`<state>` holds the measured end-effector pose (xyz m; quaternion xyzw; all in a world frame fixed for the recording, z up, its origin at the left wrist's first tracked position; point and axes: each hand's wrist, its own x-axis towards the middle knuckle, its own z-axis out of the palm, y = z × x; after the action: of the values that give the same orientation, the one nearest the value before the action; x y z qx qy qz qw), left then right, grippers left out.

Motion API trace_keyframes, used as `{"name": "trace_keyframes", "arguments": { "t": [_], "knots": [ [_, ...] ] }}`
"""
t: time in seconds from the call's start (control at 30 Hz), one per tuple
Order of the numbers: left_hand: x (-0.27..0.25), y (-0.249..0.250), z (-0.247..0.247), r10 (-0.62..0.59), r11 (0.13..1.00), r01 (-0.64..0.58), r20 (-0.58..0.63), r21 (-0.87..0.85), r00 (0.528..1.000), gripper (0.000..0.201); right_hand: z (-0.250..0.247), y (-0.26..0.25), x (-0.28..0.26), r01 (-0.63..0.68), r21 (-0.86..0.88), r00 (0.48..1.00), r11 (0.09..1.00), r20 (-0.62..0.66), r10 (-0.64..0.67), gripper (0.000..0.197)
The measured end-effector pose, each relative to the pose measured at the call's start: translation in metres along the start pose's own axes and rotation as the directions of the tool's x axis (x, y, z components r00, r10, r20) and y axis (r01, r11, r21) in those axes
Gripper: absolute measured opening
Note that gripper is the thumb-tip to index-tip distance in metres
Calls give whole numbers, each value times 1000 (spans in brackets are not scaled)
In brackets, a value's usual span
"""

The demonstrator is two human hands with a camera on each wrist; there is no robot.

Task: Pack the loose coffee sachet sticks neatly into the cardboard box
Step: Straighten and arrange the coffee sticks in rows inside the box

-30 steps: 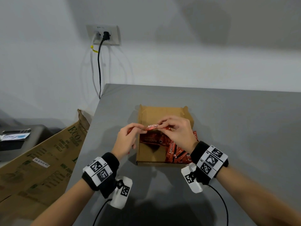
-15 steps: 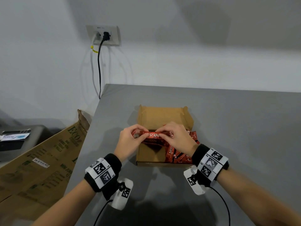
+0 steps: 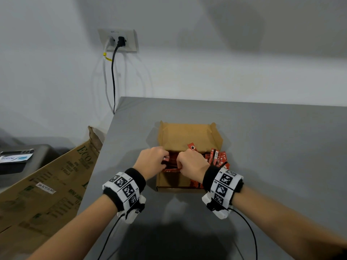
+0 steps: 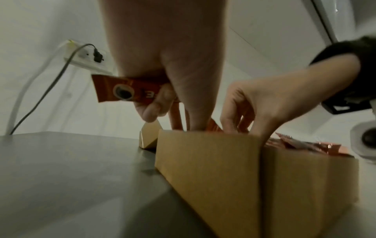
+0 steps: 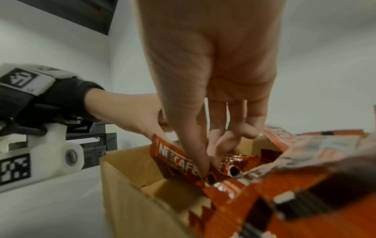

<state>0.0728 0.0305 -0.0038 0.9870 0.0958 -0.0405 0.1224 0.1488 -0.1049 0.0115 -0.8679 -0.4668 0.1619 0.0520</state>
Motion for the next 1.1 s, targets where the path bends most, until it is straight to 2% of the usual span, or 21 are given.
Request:
{"name": "trace_keyframes", "arguments": {
  "t": [0.07,0.17,0.43,0.63,0.73,0.87,1.1],
  "knots": [
    [3,2,2,-17,998,14,45,58,999,10,-2,-2,1,-11,-59,1000,998,19,12,16],
    [5,1,4,-19,999,17,48,43,999,6,-1,-3,2,-20,-101,999,995,32,23,16],
    [1,-3,3,-11,999,12,22,-30,1000,12,1,1,14,-52,-9,999,999,-6,52,12],
    [3,0,4,12,996,-12,1,90,1000,11,-5,3,11,-86,45,996,995,10,85,10],
    [4,0,7,-3,996,4,-12,87,1000,13,-9,8,5,-115,3,993,993,33,115,9],
    [4,0,9,-12,994,14,-20,108,1000,13,-8,14,1,-151,-38,989,988,-6,151,14],
    [3,1,14,-11,993,17,-49,118,999,16,-6,12,0,-148,-151,989,977,-33,144,10]
  ]
}}
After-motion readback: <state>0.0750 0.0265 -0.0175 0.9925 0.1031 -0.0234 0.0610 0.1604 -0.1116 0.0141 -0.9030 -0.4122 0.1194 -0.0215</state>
